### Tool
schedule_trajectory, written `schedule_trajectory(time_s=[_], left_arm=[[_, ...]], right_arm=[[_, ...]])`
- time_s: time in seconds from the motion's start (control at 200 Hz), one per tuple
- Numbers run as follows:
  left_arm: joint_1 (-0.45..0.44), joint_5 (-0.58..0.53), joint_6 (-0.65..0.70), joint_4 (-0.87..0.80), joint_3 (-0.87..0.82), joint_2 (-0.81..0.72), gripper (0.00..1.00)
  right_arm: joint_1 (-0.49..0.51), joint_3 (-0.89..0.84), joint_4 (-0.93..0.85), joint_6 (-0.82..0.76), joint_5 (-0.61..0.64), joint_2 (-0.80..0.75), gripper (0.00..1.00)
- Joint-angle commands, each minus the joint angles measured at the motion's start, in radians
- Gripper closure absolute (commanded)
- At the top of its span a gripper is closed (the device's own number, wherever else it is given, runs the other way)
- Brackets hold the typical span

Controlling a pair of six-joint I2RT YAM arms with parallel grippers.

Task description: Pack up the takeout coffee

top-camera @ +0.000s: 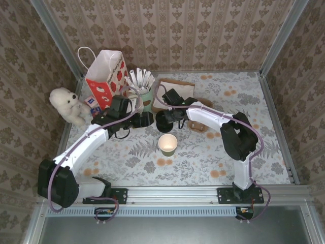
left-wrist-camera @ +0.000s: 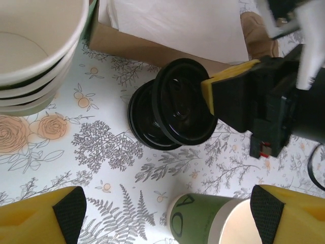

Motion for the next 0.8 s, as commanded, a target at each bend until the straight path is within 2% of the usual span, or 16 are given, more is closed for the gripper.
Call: schedule_trajectory(time_s=[0.0, 0.175, 0.385, 0.64, 0.795], left_arm=[[0.006, 0.035, -0.052, 0.045, 0.020, 0.038, 0.13], [0.006, 0.052, -0.086, 0.090, 0.020, 0.076, 0.16], [0.006, 0.100, -0.095, 0.118, 0.065, 0.143, 0.28], [0.006, 0.092, 0.133, -0.122, 0.278, 0.277, 0.41], [0.006, 0.104, 0.222, -0.219, 0.387, 0.352, 0.49]], right_arm=[[0.018, -0.027, 0.039, 0.000, 0.075, -0.059, 0.92], [0.030, -0.059, 0.074, 0.039, 0.105, -0.088, 0.92], [0.052, -0.099, 0.130, 0.044, 0.097, -0.136, 0.92], [0.071, -0.117, 0.155, -0.072, 0.061, -0.171, 0.92], [0.077, -0.107, 0.152, -0.111, 0.041, -0.182, 0.92]])
